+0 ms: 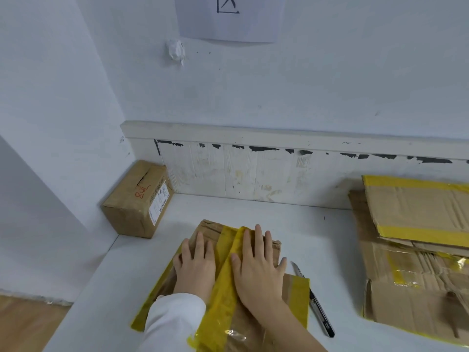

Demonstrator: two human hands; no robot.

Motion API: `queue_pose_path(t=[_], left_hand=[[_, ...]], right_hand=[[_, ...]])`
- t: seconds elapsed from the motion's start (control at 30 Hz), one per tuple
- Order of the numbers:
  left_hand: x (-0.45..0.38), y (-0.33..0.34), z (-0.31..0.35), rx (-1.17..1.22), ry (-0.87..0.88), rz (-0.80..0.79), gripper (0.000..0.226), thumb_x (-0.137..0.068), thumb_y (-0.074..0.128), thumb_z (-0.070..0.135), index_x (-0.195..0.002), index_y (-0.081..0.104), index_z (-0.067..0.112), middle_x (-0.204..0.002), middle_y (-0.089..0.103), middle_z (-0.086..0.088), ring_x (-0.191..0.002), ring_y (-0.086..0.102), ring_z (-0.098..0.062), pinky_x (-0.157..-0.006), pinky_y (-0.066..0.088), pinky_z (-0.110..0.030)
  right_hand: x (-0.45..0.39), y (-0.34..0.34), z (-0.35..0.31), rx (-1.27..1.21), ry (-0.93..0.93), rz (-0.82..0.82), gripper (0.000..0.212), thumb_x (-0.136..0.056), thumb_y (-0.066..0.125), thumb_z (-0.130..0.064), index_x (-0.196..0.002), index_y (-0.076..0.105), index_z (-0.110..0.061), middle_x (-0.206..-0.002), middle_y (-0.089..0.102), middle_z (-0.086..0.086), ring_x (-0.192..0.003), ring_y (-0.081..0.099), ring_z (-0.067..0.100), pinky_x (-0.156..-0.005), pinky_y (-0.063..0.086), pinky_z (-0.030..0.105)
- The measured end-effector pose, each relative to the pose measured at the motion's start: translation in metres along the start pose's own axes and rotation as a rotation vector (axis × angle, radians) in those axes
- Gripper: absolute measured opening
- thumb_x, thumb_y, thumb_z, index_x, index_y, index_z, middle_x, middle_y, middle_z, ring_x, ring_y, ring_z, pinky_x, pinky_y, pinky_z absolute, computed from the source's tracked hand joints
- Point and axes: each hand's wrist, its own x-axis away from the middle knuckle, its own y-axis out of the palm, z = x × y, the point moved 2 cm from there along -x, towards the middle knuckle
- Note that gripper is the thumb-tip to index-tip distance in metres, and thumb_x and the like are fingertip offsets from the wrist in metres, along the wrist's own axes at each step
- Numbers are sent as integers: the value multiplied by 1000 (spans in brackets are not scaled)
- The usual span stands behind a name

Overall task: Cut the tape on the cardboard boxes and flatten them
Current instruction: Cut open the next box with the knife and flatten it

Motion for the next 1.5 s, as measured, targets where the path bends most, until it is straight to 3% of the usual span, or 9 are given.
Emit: queue_pose_path(t=[0.7,0.8,0.97,1.03,1.13,1.23,1.33,1.4,1.5], left_hand=[[2,-40,-33,597,129,-84,50,-97,37,14,-146,30,19,-158,9,2,-145,12,-15,-114,11,-26],[8,-30,-25,521,127,-47,56,-95,41,20,-148,23,24,-159,2,5,-146,0,-20,-117,9,-35],[7,-22,-13,143,94,-122,64,-97,38,26,-151,2,25,-158,-14,2,-144,-15,-28,-115,-1,-50],[9,-20,-1,38,-24,-133,67,-98,37,20,-150,-5,25,-157,-18,1,-143,-17,-32,-112,2,-59],[15,-13,25,40,-172,-72,69,-97,35,9,-149,-8,19,-156,-20,-4,-141,-16,-40,-111,6,-61],[16,-2,24,14,-221,33,60,-98,22,12,-149,-8,20,-157,-19,1,-143,-14,-36,-113,6,-56],[17,-2,10,-16,-96,182,52,-102,11,32,-148,24,10,-156,22,-6,-140,24,-40,-106,31,-57],[17,-1,-1,24,59,253,76,-101,0,39,-118,63,1,-124,62,-14,-109,58,-46,-80,50,-60],[20,5,-10,-65,143,301,80,-101,0,38,-105,71,2,-112,68,-12,-99,63,-44,-72,53,-57]], right_hand=[[6,6,3,218,-115,-15,69,-96,17,-57,-151,-3,-20,-157,-20,6,-144,-15,29,-112,12,54],[14,-9,-7,187,-90,84,74,-79,59,-60,-137,50,-15,-150,31,19,-136,34,38,-95,38,61],[7,-4,-4,279,-9,-11,57,-97,32,-47,-142,31,-12,-153,5,14,-138,12,33,-99,26,51],[9,-9,-7,255,-33,58,46,-93,46,-39,-131,47,-12,-146,22,16,-130,28,33,-91,35,49],[20,-22,-7,131,-47,165,36,-47,84,-25,-82,74,-22,-104,65,11,-85,63,27,-57,48,38],[17,-13,22,-215,-122,275,33,-78,69,-25,-110,66,-33,-134,45,-2,-114,51,18,-85,43,42],[7,2,83,-473,99,401,23,-94,50,-16,-113,62,-21,-126,44,-3,-118,48,20,-95,38,38],[0,21,124,-268,275,235,29,-99,40,-29,-125,50,-23,-126,44,-1,-120,45,20,-93,40,33],[-4,48,156,-34,388,-19,43,-97,39,-47,-131,36,-21,-126,40,0,-119,41,18,-91,42,25]])
